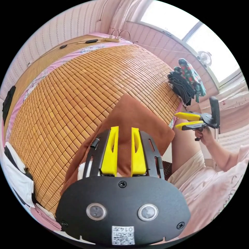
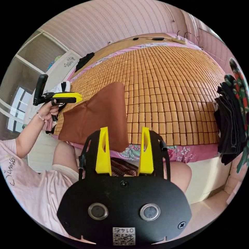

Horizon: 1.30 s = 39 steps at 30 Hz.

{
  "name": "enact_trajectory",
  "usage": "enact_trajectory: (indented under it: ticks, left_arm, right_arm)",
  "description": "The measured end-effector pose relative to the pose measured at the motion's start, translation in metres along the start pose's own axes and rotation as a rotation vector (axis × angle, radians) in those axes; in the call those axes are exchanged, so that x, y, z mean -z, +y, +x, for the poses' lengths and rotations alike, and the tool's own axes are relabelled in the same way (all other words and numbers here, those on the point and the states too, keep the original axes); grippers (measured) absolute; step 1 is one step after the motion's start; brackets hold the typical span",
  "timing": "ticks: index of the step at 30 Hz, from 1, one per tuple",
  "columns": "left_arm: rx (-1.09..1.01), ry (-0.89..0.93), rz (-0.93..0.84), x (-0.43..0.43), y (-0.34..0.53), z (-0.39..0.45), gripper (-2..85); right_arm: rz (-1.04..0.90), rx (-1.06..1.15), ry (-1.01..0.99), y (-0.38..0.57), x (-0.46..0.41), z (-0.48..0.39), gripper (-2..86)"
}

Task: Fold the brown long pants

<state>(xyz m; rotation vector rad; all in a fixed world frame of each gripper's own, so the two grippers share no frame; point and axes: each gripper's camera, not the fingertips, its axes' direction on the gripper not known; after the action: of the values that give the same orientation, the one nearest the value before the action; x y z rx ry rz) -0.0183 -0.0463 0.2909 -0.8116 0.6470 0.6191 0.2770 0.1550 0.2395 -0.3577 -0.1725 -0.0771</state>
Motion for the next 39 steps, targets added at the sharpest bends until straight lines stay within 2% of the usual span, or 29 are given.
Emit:
enact_trajectory:
  ticks: [3,6,8,10,13,16,18,21,23,26,30,32,33,35,36,39]
  left_arm:
    - [0.014,-0.022,-0.006,-0.019,-0.057,0.003,9.3]
    - [0.038,-0.015,-0.104,-0.049,-0.099,0.007,11.4]
    - [0.064,-0.084,-0.237,-0.08,-0.115,0.007,10.8]
    - [0.072,-0.078,-0.36,-0.104,-0.118,0.003,8.8]
    - [0.101,-0.015,-0.326,-0.101,-0.119,-0.004,4.1]
    - [0.003,-0.059,-0.247,-0.083,-0.127,0.015,0.9]
    - [-0.053,-0.054,-0.176,-0.065,-0.135,0.031,0.3]
    - [-0.072,0.084,-0.009,-0.02,-0.14,0.043,0.1]
    - [-0.078,0.203,0.097,0.017,-0.126,0.038,0.2]
    - [-0.068,0.236,0.173,0.054,-0.078,0.015,0.6]
    - [0.081,0.166,0.235,0.079,0.018,-0.039,2.4]
    - [0.301,0.091,0.178,0.06,0.077,-0.079,4.4]
    - [0.345,0.07,0.152,0.053,0.09,-0.087,4.8]
    - [0.496,0.068,0.113,0.034,0.139,-0.109,4.9]
    - [0.519,0.084,0.119,0.033,0.148,-0.11,4.9]
    - [0.51,0.093,0.196,0.038,0.171,-0.094,4.3]
  right_arm:
    - [-0.094,-0.04,-0.108,0.028,-0.025,0.033,17.8]
    - [-0.154,-0.113,-0.243,0.043,-0.05,0.061,15.8]
    - [-0.176,-0.145,-0.263,0.054,-0.061,0.079,12.2]
    - [-0.145,-0.134,-0.271,0.063,-0.058,0.089,9.4]
    - [-0.046,-0.164,-0.391,0.082,-0.048,0.112,6.6]
    - [0.078,-0.194,-0.459,0.097,-0.026,0.138,6.0]
    - [0.149,-0.202,-0.436,0.105,-0.004,0.154,5.9]
    - [0.272,-0.175,-0.337,0.122,0.047,0.172,5.9]
    - [0.362,-0.088,-0.284,0.132,0.086,0.169,6.0]
    - [0.394,0.1,-0.287,0.131,0.112,0.135,6.1]
    - [0.258,0.389,-0.395,0.113,0.081,0.054,6.7]
    - [0.042,0.478,-0.431,0.098,0.017,0.0,7.7]
    - [-0.024,0.501,-0.408,0.096,-0.003,-0.01,8.0]
    - [-0.299,0.531,-0.331,0.095,-0.071,-0.034,8.1]
    - [-0.332,0.544,-0.328,0.095,-0.076,-0.038,8.0]
    - [-0.238,0.616,-0.231,0.093,-0.052,-0.056,5.3]
